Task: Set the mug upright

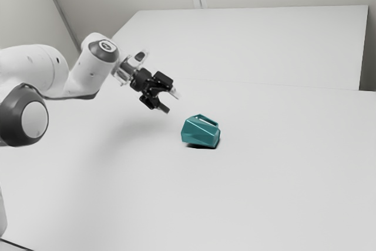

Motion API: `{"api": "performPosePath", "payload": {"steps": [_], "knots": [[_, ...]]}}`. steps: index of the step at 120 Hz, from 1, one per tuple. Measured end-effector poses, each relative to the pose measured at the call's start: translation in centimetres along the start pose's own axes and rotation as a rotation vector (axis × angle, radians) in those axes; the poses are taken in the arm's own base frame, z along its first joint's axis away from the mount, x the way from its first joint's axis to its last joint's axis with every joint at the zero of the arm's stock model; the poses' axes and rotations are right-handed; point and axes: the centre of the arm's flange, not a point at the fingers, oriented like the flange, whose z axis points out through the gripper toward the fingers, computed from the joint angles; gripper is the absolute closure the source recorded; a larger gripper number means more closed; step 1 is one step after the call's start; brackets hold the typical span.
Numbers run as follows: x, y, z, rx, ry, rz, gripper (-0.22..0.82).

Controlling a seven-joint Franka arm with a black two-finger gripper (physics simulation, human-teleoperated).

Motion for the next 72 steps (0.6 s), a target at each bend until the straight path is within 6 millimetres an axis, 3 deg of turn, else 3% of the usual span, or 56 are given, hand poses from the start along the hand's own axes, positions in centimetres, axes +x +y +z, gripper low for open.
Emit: {"api": "performPosePath", "payload": {"steps": [31,52,72], "knots": [[-1.4,-1.2,4.5,-0.090,-0.008,-0.005,0.00],[-1.9,-1.9,5.7,-0.112,0.004,0.001,0.00],[-2.2,-2.0,6.8,-0.131,0.012,0.012,0.20]]}}
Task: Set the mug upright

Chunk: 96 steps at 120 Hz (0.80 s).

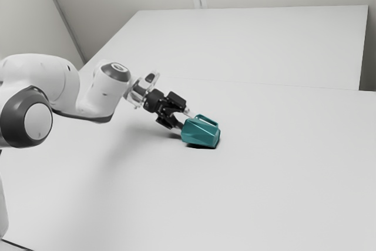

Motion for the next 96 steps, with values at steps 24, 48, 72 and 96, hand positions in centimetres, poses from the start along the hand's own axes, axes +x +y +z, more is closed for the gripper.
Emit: {"api": "performPosePath", "payload": {"steps": [24,48,72,96], "knots": [[-0.2,0.1,1.0,-0.021,0.003,0.013,0.42],[-0.1,0.4,1.1,-0.023,0.008,0.037,0.66],[0.0,1.4,1.2,-0.017,0.009,0.070,0.73],[0.0,4.6,-0.9,-0.005,0.031,0.134,0.75]]}}
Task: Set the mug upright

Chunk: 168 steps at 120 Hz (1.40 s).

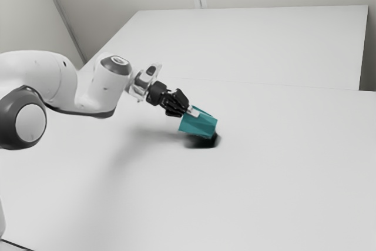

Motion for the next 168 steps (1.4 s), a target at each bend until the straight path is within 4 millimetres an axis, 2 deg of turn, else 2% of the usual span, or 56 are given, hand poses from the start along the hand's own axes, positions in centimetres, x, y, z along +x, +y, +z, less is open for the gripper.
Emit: {"api": "performPosePath", "payload": {"steps": [24,38,46,58,77,102,133,168], "knots": [[-0.2,4.4,-4.1,0.125,-0.027,0.118,0.76],[-0.7,6.9,-7.1,0.303,-0.088,0.200,0.76],[-1.0,7.9,-8.0,0.433,-0.135,0.241,0.76],[-1.0,9.1,-8.7,0.612,-0.198,0.284,0.77],[-0.9,9.7,-8.4,0.802,-0.244,0.299,0.76],[-1.9,6.9,-5.6,0.907,-0.245,0.250,0.76],[-2.1,5.9,-4.3,1.002,-0.216,0.215,0.76],[-2.1,2.9,-2.5,1.013,-0.210,0.124,0.76]]}}
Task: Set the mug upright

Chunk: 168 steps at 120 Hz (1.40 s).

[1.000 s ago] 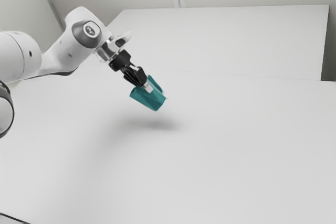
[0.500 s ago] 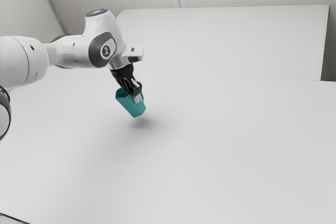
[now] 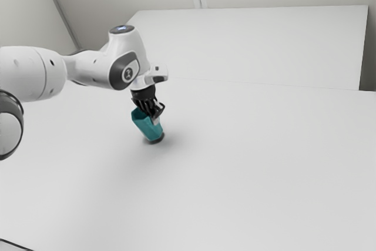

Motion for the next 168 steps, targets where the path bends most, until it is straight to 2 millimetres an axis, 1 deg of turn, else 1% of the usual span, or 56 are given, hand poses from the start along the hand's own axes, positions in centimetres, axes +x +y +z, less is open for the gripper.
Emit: {"api": "performPosePath", "payload": {"steps": [4,8,23,33,44,57,61,67,76,90,98,107,114,121,133,168], "knots": [[0.0,0.0,0.1,0.000,0.000,-0.007,0.75],[0.1,0.1,0.1,-0.001,0.000,-0.014,0.71],[0.1,0.1,0.1,-0.007,0.006,-0.039,0.43],[0.2,0.0,-0.1,-0.009,0.011,-0.053,0.29],[0.2,0.0,-0.8,-0.007,0.023,-0.064,0.19],[0.1,0.1,-2.8,-0.002,0.048,-0.073,0.11],[0.1,0.1,-3.6,-0.001,0.056,-0.075,0.10],[0.4,0.1,-5.4,0.001,0.072,-0.079,0.08],[0.9,-0.4,-8.1,0.001,0.084,-0.091,0.05],[1.9,-1.4,-13.1,0.005,0.111,-0.108,0.03],[2.1,-1.9,-15.9,0.007,0.121,-0.116,0.02],[2.0,-2.2,-18.3,0.007,0.121,-0.122,0.02],[1.9,-2.3,-19.8,0.007,0.119,-0.123,0.01],[1.7,-2.2,-20.7,0.006,0.109,-0.121,0.01],[1.3,-1.9,-21.1,0.001,0.085,-0.117,0.01],[0.7,-2.1,-20.9,-0.006,0.045,-0.119,0.00]]}}
